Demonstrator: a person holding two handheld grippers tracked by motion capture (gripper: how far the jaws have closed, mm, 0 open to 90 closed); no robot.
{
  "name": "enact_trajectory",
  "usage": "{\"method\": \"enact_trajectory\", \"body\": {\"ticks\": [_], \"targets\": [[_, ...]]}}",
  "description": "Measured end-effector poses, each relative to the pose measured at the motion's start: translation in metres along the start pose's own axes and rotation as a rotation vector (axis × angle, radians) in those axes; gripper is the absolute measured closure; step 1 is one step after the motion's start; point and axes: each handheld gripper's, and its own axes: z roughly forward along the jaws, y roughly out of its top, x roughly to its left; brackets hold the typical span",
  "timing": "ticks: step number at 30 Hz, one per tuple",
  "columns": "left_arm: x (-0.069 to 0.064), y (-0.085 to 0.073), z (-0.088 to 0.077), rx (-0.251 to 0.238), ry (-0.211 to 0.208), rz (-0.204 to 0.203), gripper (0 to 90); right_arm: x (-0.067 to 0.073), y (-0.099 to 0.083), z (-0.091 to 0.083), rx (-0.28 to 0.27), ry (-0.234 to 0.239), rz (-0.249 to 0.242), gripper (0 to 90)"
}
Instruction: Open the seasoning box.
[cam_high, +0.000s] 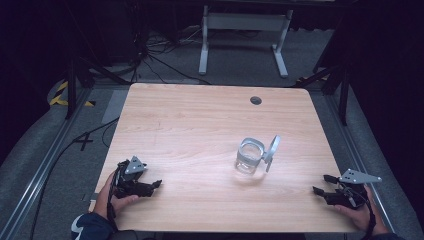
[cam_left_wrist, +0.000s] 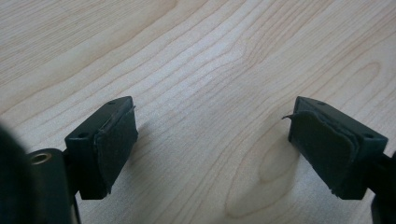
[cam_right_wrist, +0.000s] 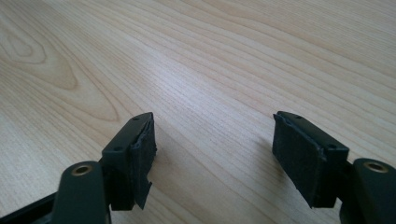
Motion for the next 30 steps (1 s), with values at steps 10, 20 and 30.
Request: {"method": "enact_trajectory", "body": {"ticks": [10, 20, 30], "targets": [[0.0, 0.0, 0.0, 0.0, 0.0, 0.0, 15.5, -0.0003, 0.0006, 0.0008, -0.001, 0.004, -0.005, 29.8], [0.0002, 0.0001, 0.0, -0.001, 0.002, 0.002, 15.4, -0.0003, 0.0006, 0.0008, -0.001, 0.004, -0.004, 29.8], [0.0004, 0.0003, 0.0002, 0.002, -0.001, 0.004, 14.9, 0.0001, 0.0004, 0.0007, 0.0, -0.007, 0.002, 28.4]]}}
